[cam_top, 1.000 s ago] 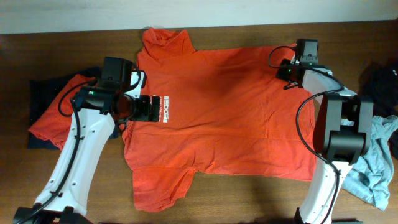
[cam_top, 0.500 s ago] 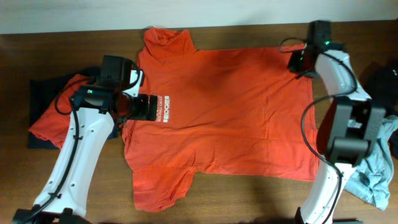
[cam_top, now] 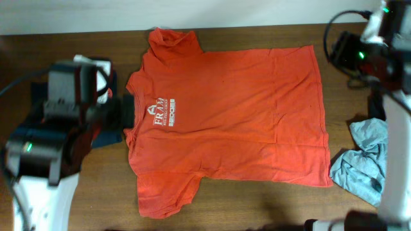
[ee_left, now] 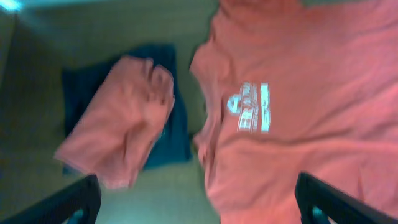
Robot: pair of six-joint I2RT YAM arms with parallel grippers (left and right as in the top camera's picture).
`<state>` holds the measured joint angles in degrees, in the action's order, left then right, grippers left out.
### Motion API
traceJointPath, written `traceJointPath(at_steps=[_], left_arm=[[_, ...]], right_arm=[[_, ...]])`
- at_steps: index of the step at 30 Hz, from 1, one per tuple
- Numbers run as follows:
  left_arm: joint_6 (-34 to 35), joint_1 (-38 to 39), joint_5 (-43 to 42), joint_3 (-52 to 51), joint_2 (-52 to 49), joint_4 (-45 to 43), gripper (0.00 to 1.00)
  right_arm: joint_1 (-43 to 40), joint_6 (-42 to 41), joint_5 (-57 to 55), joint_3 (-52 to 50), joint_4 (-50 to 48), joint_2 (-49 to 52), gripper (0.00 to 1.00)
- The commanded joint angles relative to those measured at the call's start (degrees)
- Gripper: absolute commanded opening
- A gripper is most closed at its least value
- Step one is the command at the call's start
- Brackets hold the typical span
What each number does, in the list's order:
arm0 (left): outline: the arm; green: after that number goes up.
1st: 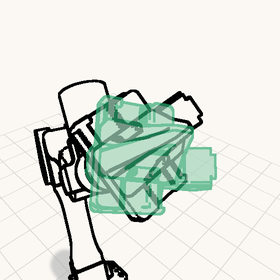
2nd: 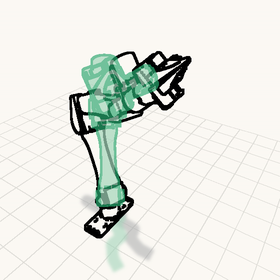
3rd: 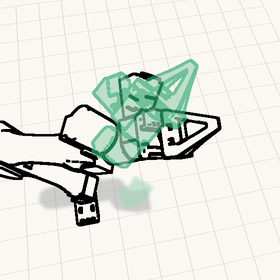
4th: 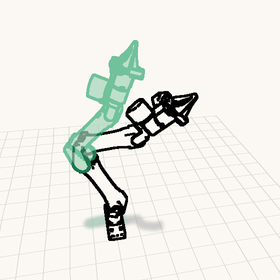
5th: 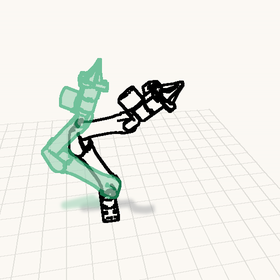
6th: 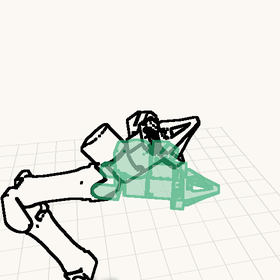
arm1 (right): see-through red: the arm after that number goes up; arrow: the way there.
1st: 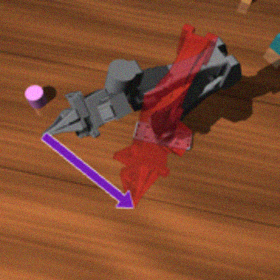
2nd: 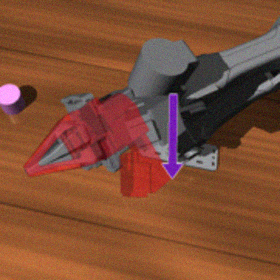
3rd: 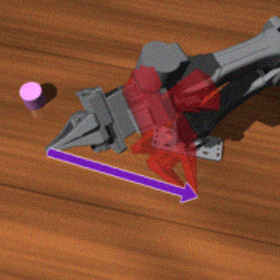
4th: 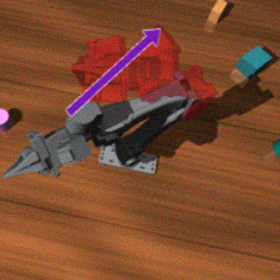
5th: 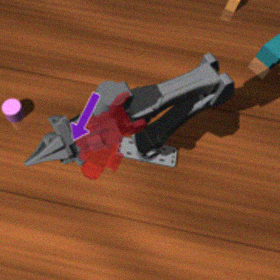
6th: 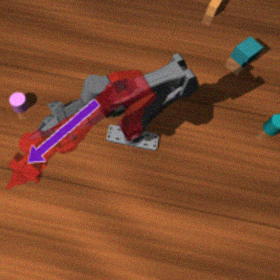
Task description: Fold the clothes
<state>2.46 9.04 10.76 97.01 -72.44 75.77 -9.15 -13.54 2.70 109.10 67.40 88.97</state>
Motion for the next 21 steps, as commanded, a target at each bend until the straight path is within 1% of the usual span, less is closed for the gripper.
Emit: traceJointPath(at_steps=[1,5,7,9,11,14,15,18,21], left_arm=[[5.2,-1.4,2.8,-0.1,1.6,3.9,0.99],[8.0,-3.1,2.0,-2.9,2.1,7.0,0.99],[8.9,-3.3,0.6,-6.2,2.1,6.7,0.99],[8.9,-3.3,-2.8,-10.6,2.1,5.0,0.99],[8.8,-3.3,-7.2,-16.1,2.1,2.5,0.99],[8.9,-3.3,-10.6,-25.6,2.1,-1.8,0.99],[9.4,-3.3,-12.3,-28.5,2.1,-3.1,0.97],[11.6,-3.3,-17.3,-36.2,2.1,-5.7,0.97],[15.5,-3.3,-18.6,-42.6,2.1,-6.8,0.97]], right_arm=[[-0.3,-0.4,1.2,0.3,6.6,-3.3,0.71],[-0.2,-0.4,3.5,0.3,16.3,-5.2,0.71],[-0.2,-0.4,5.4,0.2,19.5,-5.2,0.71],[-0.2,-0.5,5.9,-0.7,21.4,-5.2,0.71],[-0.2,-0.9,6.3,-2.0,22.6,-5.2,0.71],[-0.2,-1.1,8.3,-5.5,23.1,-5.2,0.71],[-0.2,-1.1,8.8,-6.8,23.1,-5.2,0.71],[-0.2,-1.1,9.4,-11.4,22.8,-5.2,0.71],[-0.2,-1.1,9.4,-16.3,21.4,-5.2,0.7]])
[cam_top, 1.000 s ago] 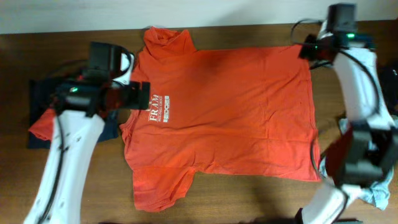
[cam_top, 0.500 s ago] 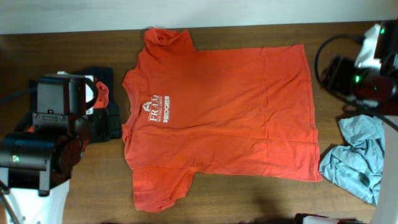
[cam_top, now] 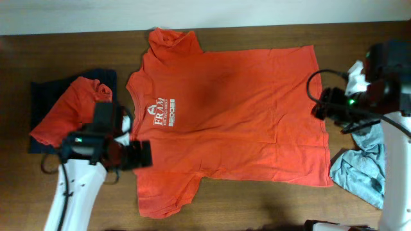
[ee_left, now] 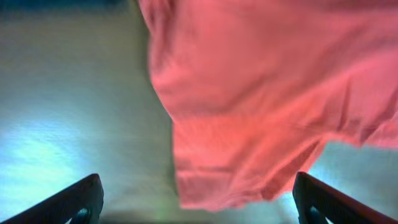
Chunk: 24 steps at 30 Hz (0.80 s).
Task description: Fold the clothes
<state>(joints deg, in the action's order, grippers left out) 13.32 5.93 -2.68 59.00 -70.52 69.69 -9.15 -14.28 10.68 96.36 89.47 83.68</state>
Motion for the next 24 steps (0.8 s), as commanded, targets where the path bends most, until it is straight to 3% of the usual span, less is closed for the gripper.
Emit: traceJointPath(at_steps=[1,7,11,18,19,24], left_arm=[[6.1,-0.2,-5.9,-6.4,0.2,-1.0,0.98],[14.5,-0.2,-8.0,-17.0,0.2,-3.2,0.99],[15.1,-0.2,-12.9,-23.6,0.2,-7.9,0.95],[19.3,-0.2,-13.0,-30.4,0.2,-12.8,0.91],[19.2,-0.2,-13.0,-30.6,0.2,-13.5,0.89],[19.2,-0.2,-13.0,-30.7,0.2,-15.7,0.59]], right_arm=[[-0.2,-0.3,1.5,-5.6,-1.6,0.1,0.7],[-0.2,-0.3,3.1,-13.4,-6.6,0.1,0.7],[-0.2,-0.3,3.1,-14.4,-8.2,0.1,0.7],[-0.2,0.5,3.1,-14.4,-8.9,-0.1,0.7],[-0.2,0.5,3.1,-14.4,-9.0,-0.1,0.7],[-0.2,0.6,3.1,-14.4,-9.4,-0.1,0.7]])
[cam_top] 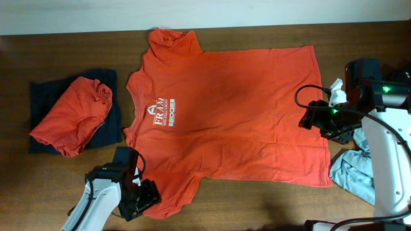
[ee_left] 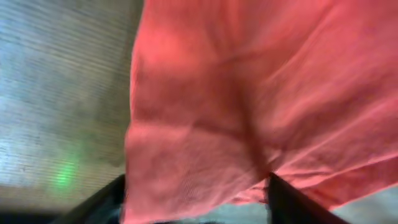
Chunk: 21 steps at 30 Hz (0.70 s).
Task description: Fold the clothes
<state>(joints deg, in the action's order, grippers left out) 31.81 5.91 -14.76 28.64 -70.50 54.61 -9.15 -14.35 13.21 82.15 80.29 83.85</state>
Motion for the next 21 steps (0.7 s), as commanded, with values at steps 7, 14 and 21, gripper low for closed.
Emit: traceJointPath(at_steps=[7,14,21], left_arm=[[0.7,-0.2,-2.8,-0.3,0.1,-0.5,0.04],[-2.9,-0.2,-7.9,3.3,0.2,1.4,0.01],[-6.7,-0.2,-7.5,12.5,0.2,4.8,0.01]], right_arm=[[-0.2,0.6,0.5,-0.2,-0.4,-0.2,0.7],[-0.3,0.6,0.1,-0.2,-1.3,-0.2,0.7],[-0.3,0.6,-1.1,-0.2,-1.6,-0.2,0.71]])
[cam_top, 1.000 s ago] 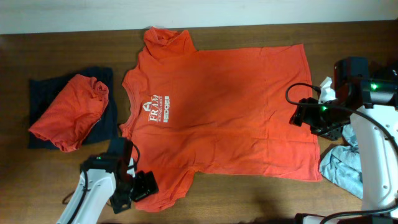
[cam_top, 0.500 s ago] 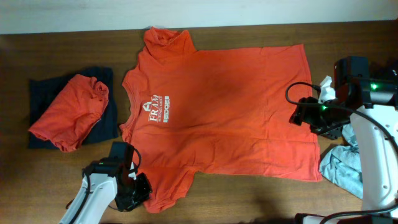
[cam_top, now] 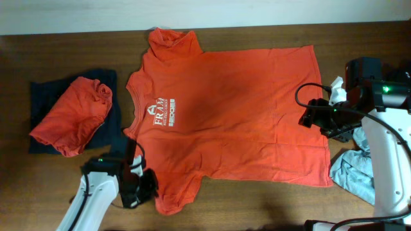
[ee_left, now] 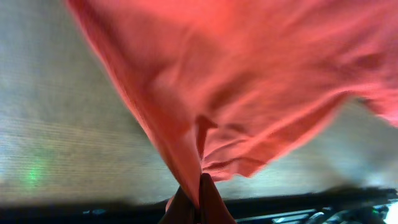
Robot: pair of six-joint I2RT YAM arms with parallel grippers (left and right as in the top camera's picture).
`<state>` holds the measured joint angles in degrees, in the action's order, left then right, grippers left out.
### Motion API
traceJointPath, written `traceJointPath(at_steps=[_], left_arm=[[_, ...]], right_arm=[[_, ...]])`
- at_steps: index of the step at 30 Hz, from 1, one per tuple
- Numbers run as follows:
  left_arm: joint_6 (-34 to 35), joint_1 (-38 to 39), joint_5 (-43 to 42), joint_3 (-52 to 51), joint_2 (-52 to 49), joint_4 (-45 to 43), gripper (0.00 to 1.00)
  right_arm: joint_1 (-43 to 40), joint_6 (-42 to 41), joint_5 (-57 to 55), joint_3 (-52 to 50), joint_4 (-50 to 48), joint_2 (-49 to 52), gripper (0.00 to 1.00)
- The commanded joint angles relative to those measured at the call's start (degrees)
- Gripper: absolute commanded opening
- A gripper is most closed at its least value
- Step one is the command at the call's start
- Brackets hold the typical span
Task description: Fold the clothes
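Note:
An orange T-shirt (cam_top: 225,115) with white chest print lies spread flat on the wooden table (cam_top: 257,212), collar to the left. My left gripper (cam_top: 142,186) sits at the near sleeve (cam_top: 174,192), shut on its edge. In the left wrist view the sleeve fabric (ee_left: 249,74) rises in a taut fold from the pinch of that gripper (ee_left: 199,202). My right gripper (cam_top: 313,120) is at the shirt's hem on the right side; its jaws are too dark to read.
A folded orange garment (cam_top: 69,115) lies on a dark blue one (cam_top: 115,125) at the left. A crumpled light blue cloth (cam_top: 363,168) is at the right edge under the right arm. The far sleeve (cam_top: 170,38) reaches the table's back edge.
My left gripper, open around the near sleeve's edge before, is shut on it now and sits slightly farther up the table. The sleeve's outer corner is drawn in. The right arm has not moved.
My left arm hung over the folded pile at the left and my right arm was at the back right corner. Then the left gripper was open beside the shirt's collar side and the right at the hem. The left then reached the near sleeve, and now grips it.

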<state>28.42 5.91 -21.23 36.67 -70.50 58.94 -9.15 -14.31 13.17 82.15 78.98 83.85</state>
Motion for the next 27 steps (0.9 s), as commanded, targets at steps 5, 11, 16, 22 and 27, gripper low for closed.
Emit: traceJointPath(at_steps=[5,11,16,22,27], left_arm=[[-5.9,-0.2,-0.3,12.4,0.1,2.0,0.0],[-6.3,-0.2,3.3,16.4,0.1,1.9,0.01],[-7.1,-0.2,5.2,17.5,0.1,1.7,0.01],[-7.5,-0.2,5.2,18.3,0.1,1.8,0.01],[-7.5,-0.2,5.2,18.3,0.1,1.7,0.01]], right_arm=[[-0.3,0.5,-2.0,-0.7,-0.2,-0.2,0.72],[-0.3,-0.4,-2.0,-5.4,-1.9,-0.2,0.73],[-0.3,-1.7,-1.8,-12.0,-4.4,-0.2,0.73],[-0.3,-4.7,-1.8,-20.1,-7.6,-0.2,0.73],[-0.3,-8.1,-1.9,-25.5,-10.9,-0.2,0.73]])
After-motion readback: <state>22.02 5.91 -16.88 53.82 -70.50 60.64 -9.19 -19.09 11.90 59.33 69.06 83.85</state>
